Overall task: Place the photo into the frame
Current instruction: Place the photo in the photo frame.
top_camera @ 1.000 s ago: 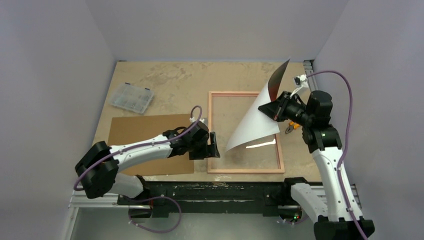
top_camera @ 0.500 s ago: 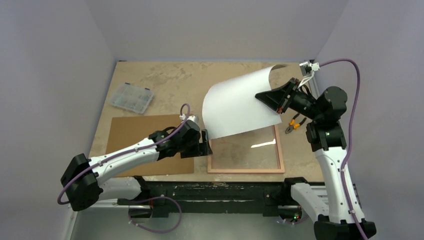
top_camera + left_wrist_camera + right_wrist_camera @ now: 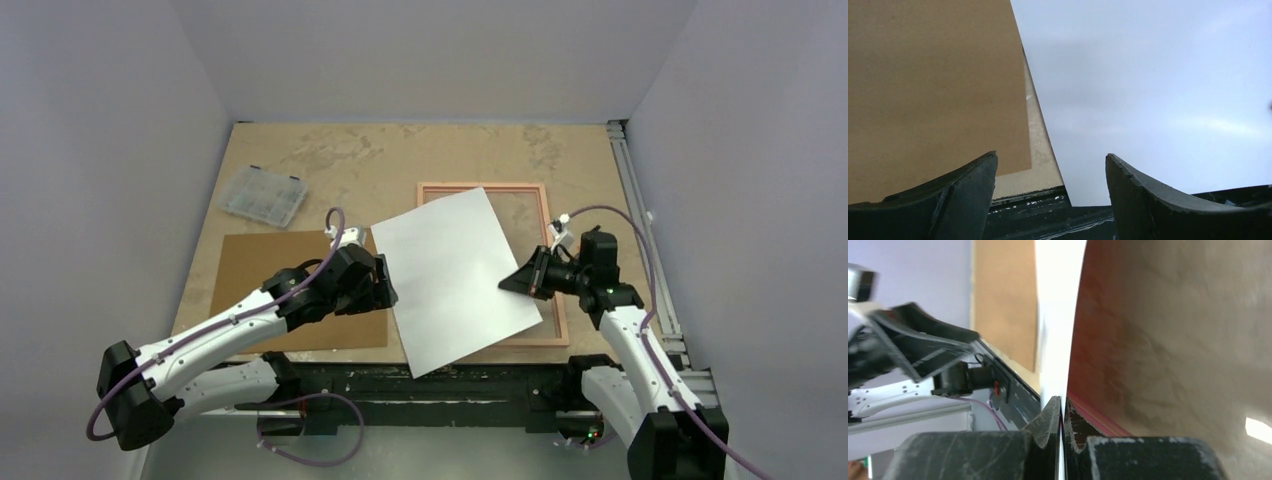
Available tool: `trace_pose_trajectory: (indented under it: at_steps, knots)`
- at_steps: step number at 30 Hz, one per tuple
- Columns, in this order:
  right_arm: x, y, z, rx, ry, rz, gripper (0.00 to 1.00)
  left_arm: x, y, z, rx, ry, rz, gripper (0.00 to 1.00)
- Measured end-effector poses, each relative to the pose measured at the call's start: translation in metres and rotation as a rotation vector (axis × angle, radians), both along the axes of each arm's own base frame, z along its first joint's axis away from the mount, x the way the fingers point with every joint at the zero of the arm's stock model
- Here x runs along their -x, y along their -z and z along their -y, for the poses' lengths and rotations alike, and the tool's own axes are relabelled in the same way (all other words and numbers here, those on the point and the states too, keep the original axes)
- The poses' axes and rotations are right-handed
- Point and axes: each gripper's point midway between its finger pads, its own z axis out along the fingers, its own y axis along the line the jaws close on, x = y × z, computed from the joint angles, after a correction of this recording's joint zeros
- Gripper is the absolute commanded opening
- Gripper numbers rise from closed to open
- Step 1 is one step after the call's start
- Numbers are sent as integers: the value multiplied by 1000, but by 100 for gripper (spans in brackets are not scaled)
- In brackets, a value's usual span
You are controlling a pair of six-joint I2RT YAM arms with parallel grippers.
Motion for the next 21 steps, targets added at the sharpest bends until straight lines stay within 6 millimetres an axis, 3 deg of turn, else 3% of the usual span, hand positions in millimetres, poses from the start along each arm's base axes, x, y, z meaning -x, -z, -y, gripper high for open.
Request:
trace_pose_trajectory:
  at_steps: [2, 5, 21]
  knots:
    - [12, 31, 3, 24, 13, -106, 0, 0, -1, -6, -12, -12, 8, 76]
    - [20, 50, 7, 54, 36, -163, 0, 0, -1, -11, -26, -23, 13, 76]
    - [-12, 60, 46, 262, 272, -138, 0, 1, 10, -5, -31, -8, -17, 74]
